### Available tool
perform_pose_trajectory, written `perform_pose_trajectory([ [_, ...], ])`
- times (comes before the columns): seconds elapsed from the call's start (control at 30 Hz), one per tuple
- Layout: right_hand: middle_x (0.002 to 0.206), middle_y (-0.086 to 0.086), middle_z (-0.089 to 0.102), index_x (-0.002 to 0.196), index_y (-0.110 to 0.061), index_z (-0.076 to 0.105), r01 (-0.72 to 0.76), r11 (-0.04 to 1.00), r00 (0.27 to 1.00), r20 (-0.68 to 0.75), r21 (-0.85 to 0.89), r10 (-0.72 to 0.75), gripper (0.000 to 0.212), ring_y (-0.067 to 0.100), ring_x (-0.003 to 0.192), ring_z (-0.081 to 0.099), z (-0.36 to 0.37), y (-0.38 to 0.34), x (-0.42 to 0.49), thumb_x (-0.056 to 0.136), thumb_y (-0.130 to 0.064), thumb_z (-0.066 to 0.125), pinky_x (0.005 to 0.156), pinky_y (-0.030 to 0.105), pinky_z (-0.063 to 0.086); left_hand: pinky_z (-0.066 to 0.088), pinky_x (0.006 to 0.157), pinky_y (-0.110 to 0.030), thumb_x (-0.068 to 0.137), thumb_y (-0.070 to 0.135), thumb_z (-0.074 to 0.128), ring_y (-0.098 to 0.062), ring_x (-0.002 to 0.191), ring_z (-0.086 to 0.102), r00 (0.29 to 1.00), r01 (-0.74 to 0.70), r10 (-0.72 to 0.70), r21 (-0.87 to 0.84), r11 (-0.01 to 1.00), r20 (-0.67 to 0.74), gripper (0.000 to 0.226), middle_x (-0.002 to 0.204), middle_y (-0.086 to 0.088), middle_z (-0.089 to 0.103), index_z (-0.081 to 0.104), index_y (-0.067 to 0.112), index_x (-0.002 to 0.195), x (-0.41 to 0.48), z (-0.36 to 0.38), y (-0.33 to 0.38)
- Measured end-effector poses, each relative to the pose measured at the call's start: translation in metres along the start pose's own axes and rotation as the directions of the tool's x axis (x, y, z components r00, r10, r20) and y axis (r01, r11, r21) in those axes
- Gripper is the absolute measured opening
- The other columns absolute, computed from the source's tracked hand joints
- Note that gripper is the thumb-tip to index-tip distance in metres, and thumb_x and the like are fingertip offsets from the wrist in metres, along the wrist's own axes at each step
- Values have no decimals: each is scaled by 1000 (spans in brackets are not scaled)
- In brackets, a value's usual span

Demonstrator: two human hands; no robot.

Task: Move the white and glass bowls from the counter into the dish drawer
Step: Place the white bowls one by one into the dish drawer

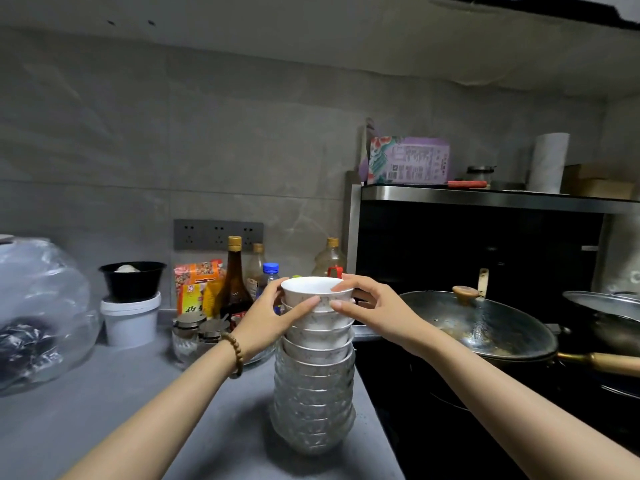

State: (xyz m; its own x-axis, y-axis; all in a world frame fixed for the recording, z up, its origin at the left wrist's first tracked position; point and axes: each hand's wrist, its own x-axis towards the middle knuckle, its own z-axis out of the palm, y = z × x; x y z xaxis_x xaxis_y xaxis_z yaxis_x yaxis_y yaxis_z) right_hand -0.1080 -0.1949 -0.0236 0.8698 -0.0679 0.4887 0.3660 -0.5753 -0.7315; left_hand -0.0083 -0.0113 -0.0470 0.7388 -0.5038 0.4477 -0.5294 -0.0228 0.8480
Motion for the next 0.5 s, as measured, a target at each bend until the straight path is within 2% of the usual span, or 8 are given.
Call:
perform_pose_trajectory([
  [0.07,128,-9,53,93,-31,68,18,1000,1000,-13,14,-18,16,-1,110,57,1,1,1,78,-31,74,93,13,45,43,81,-14,59,64,65,-5,114,47,1000,-17,17,16,1000,-13,77,120,14,49,38,34,124,1,1,-2],
  [0.13,126,-7,57,90,-29,67,30,999,999,-45,29,-29,14,2,110,59,3,3,2,78,-28,74,93,13,46,43,85,-18,58,64,65,-6,115,47,999,-28,28,17,999,-19,81,121,13,48,38,32,126,1,2,-3],
  [0.3,114,-11,65,84,-23,69,58,998,992,-117,26,-55,13,6,104,64,5,5,5,76,-28,76,85,11,50,45,76,-12,62,63,61,-6,111,48,999,-44,44,25,999,-25,76,119,13,48,38,30,126,3,3,-4],
  [0.37,109,-15,65,78,-27,67,72,997,989,-127,28,-68,10,7,102,65,7,5,5,75,-28,77,83,11,51,44,75,-11,62,63,61,-4,109,48,998,-52,52,14,999,-33,75,119,12,49,38,31,125,3,3,-5],
  [0.5,106,-10,68,79,-26,67,100,994,980,-177,45,-90,10,12,99,67,8,4,7,75,-25,77,83,14,52,44,76,-9,64,59,63,-5,114,48,995,-90,88,-32,995,-57,63,117,16,52,41,36,119,3,4,0],
])
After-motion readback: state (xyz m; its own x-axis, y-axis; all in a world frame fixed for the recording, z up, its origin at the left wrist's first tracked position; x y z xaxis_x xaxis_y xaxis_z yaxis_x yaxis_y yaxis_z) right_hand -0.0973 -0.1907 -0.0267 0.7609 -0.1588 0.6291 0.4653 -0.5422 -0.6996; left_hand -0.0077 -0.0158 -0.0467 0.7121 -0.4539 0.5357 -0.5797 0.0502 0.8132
